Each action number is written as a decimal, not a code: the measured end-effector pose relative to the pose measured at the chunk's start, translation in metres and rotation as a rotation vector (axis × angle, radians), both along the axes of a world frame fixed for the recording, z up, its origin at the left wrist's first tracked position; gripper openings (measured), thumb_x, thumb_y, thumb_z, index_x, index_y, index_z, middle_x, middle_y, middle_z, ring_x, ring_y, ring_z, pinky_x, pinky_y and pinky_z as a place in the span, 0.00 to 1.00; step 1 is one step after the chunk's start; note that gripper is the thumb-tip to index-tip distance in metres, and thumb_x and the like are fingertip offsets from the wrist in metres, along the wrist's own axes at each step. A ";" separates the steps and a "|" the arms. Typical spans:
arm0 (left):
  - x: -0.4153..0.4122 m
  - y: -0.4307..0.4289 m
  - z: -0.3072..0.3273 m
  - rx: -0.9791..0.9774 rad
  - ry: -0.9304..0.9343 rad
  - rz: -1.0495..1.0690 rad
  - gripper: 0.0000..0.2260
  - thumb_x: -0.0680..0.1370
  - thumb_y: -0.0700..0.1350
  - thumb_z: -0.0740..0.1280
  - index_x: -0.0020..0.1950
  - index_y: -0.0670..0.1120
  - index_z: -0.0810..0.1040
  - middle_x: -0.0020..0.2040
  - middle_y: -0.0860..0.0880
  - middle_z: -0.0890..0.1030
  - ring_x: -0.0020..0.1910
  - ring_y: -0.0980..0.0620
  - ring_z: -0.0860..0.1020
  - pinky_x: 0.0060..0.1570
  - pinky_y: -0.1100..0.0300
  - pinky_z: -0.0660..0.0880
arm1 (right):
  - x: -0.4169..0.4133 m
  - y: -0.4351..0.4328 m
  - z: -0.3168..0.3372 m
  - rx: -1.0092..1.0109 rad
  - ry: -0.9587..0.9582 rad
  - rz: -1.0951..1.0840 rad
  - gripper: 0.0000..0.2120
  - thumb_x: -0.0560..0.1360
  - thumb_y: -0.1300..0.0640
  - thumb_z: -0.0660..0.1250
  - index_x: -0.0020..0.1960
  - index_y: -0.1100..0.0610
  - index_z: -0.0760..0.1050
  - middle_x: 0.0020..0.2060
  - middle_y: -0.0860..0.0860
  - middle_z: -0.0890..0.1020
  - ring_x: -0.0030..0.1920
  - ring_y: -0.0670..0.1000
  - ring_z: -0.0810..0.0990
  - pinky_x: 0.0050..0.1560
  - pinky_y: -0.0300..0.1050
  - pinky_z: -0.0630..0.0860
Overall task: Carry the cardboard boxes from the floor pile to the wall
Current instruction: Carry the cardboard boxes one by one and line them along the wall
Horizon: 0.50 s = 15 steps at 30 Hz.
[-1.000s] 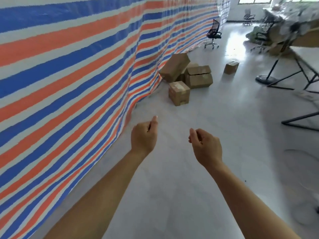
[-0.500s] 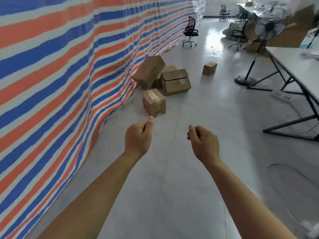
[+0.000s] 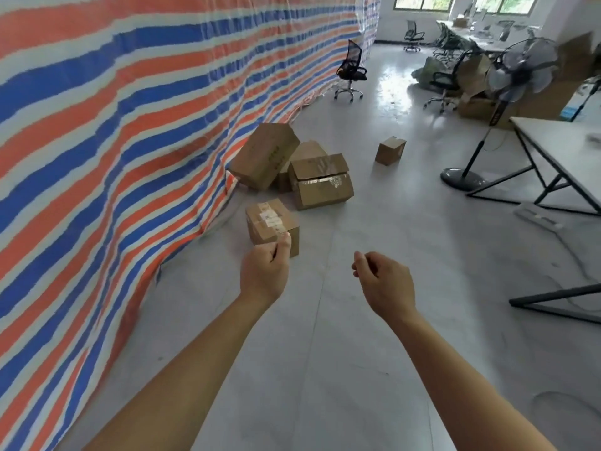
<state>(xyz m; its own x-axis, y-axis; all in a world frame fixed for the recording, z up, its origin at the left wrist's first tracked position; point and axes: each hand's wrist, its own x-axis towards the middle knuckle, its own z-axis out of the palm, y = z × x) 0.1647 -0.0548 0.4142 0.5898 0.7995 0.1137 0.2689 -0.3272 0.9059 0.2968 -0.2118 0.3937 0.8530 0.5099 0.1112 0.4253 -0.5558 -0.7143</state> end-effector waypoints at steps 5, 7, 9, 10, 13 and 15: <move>0.144 0.049 -0.001 0.037 0.003 -0.061 0.29 0.83 0.56 0.58 0.38 0.30 0.77 0.36 0.35 0.79 0.39 0.37 0.79 0.38 0.41 0.75 | 0.131 0.034 -0.012 0.056 0.050 -0.133 0.18 0.82 0.46 0.61 0.41 0.52 0.82 0.35 0.43 0.84 0.39 0.46 0.82 0.43 0.48 0.79; 0.200 0.065 -0.008 0.025 0.026 -0.066 0.32 0.80 0.60 0.57 0.36 0.31 0.75 0.36 0.34 0.79 0.37 0.36 0.78 0.39 0.39 0.75 | 0.183 0.047 -0.023 0.051 0.059 -0.157 0.18 0.82 0.47 0.61 0.40 0.52 0.81 0.34 0.43 0.83 0.38 0.46 0.82 0.42 0.47 0.78; 0.265 0.084 -0.016 0.011 0.050 -0.070 0.29 0.77 0.62 0.56 0.31 0.38 0.71 0.32 0.35 0.75 0.31 0.41 0.75 0.39 0.39 0.73 | 0.246 0.065 -0.038 0.072 0.070 -0.172 0.17 0.83 0.47 0.61 0.40 0.51 0.81 0.34 0.42 0.83 0.39 0.46 0.82 0.42 0.46 0.77; 0.300 0.092 -0.018 0.004 0.064 -0.063 0.26 0.76 0.62 0.56 0.29 0.43 0.68 0.29 0.38 0.72 0.30 0.44 0.72 0.37 0.40 0.72 | 0.281 0.075 -0.044 0.084 0.086 -0.179 0.17 0.83 0.47 0.61 0.40 0.51 0.81 0.34 0.42 0.83 0.39 0.46 0.82 0.42 0.46 0.77; 0.387 0.117 -0.017 -0.043 0.105 -0.011 0.25 0.81 0.57 0.59 0.29 0.45 0.65 0.27 0.45 0.66 0.29 0.48 0.68 0.34 0.47 0.65 | 0.368 0.104 -0.050 0.080 0.122 -0.172 0.17 0.82 0.47 0.61 0.39 0.49 0.81 0.34 0.43 0.84 0.39 0.46 0.82 0.43 0.48 0.78; 0.434 0.138 -0.015 -0.060 0.115 0.026 0.24 0.83 0.53 0.60 0.30 0.43 0.66 0.27 0.46 0.65 0.29 0.49 0.66 0.34 0.51 0.61 | 0.418 0.126 -0.047 0.049 0.119 -0.154 0.16 0.82 0.46 0.61 0.39 0.48 0.80 0.34 0.45 0.84 0.37 0.47 0.82 0.43 0.49 0.79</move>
<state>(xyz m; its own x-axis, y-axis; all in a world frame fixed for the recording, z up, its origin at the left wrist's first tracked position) 0.5983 0.0828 0.3990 0.5755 0.8178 -0.0018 0.3793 -0.2650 0.8865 0.7150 -0.0859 0.3472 0.9293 0.3684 0.0266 0.2488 -0.5711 -0.7823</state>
